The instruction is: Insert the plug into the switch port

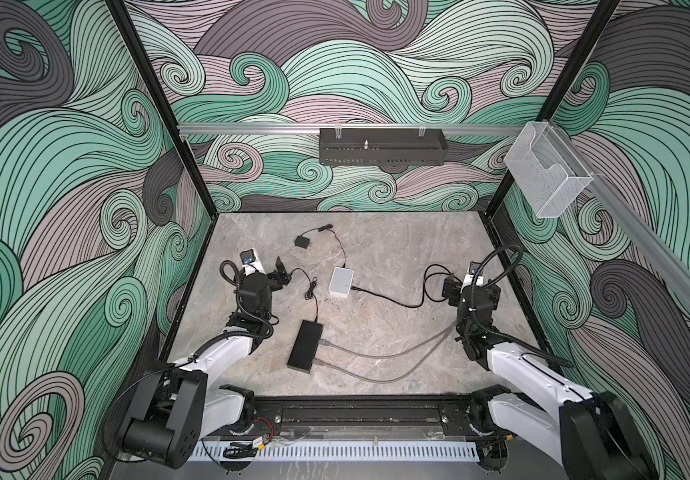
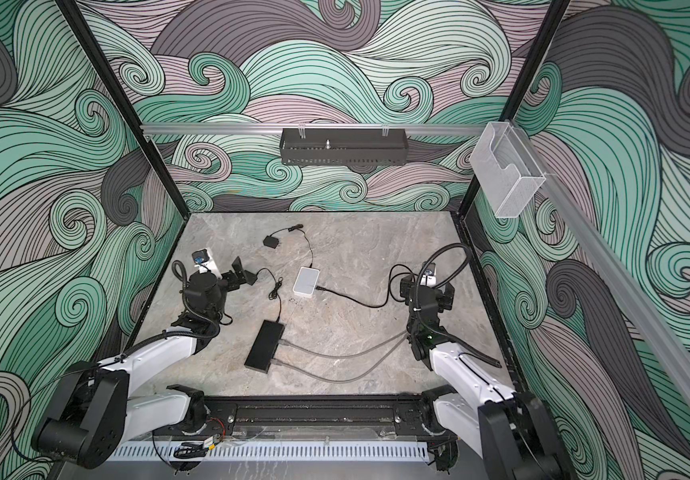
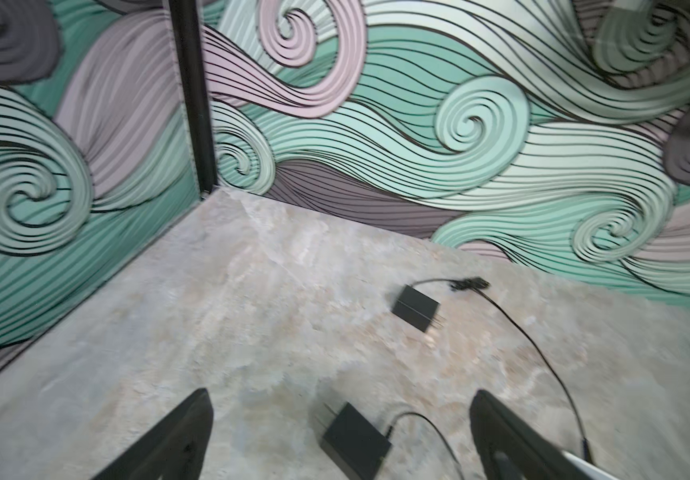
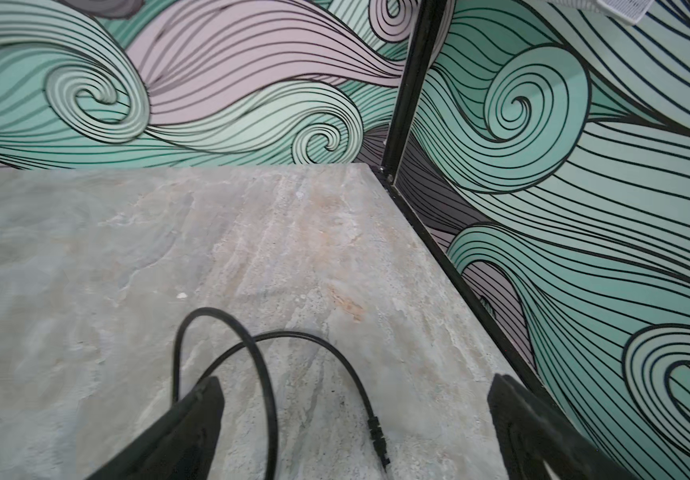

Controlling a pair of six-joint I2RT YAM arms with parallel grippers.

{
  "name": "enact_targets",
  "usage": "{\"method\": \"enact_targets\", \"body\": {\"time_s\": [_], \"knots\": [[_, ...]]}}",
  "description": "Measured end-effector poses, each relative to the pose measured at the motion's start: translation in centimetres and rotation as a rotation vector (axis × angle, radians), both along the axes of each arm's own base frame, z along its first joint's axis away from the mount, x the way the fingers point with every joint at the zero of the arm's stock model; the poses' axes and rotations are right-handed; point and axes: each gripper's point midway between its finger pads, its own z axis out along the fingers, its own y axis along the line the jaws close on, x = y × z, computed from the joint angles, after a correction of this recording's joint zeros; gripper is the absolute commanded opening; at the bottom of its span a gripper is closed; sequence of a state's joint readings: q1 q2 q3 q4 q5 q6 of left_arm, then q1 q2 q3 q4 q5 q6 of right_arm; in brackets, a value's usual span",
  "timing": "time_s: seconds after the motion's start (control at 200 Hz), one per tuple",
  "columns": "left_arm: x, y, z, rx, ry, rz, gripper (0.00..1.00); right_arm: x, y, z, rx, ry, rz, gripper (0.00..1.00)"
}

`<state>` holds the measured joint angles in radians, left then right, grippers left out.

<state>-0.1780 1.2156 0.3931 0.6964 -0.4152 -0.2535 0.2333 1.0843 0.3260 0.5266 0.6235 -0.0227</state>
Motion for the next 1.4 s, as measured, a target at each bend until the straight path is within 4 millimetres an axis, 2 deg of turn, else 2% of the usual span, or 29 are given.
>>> {"method": "enact_targets", "body": {"time_s": [0.085, 0.195, 0.38, 0.485, 0.58, 0.645, 0.721, 0.831, 0.921, 0.976, 1.121, 1.316, 1.401], "knots": [[-0.4, 2.0, -1.8, 0.019, 0.021, 0.053, 0.98, 0.2, -1.3, -0.4, 0.010, -0.006, -0.022, 1.00], [-0.9, 2.3, -3.2, 0.056, 0.047, 0.042, 0.98, -0.2, -1.8, -1.0, 0.029, -0.042, 0.012, 1.00], [0.1, 1.7, -3.6, 0.120, 0.017, 0.000, 0.98, 0.9, -0.2, -1.7, 0.028, -0.041, 0.123, 1.00], [0.7, 1.6, -5.5, 0.151, 0.038, -0.003, 0.97, 1.6, 0.5, -1.3, 0.027, -0.056, 0.168, 1.00], [0.0, 1.7, -6.5, 0.178, 0.047, -0.008, 0.97, 1.7, 1.0, -0.9, 0.029, -0.068, 0.192, 1.00], [-0.4, 1.8, -6.1, 0.187, 0.036, -0.005, 0.97, 1.7, 1.3, -0.7, 0.033, -0.075, 0.205, 1.00], [-0.5, 1.8, -4.3, 0.187, -0.006, -0.001, 0.97, 1.7, 1.4, -0.8, 0.034, -0.088, 0.209, 1.00], [-1.2, 1.4, 0.1, 0.174, -0.121, 0.000, 0.97, 1.6, 1.4, -2.9, 0.037, -0.055, 0.210, 1.00], [-1.7, 1.4, 2.0, 0.163, -0.179, 0.011, 0.97, 1.5, 1.6, -4.3, 0.045, -0.019, 0.213, 1.00], [-1.8, 1.5, 1.9, 0.164, -0.176, 0.018, 0.97, 1.7, 1.8, -4.5, 0.045, -0.019, 0.220, 1.00], [-2.1, 2.0, 0.0, 0.183, -0.114, 0.042, 0.97, 2.3, 2.1, -4.9, 0.045, -0.043, 0.227, 0.99], [-2.3, 2.7, -0.6, 0.231, -0.073, 0.076, 0.98, 3.4, 2.4, -7.5, 0.039, 0.032, 0.230, 1.00], [-2.5, 3.0, -1.1, 0.249, -0.043, 0.087, 0.98, 5.0, 2.4, -6.6, 0.061, 0.036, 0.239, 1.00]]}}
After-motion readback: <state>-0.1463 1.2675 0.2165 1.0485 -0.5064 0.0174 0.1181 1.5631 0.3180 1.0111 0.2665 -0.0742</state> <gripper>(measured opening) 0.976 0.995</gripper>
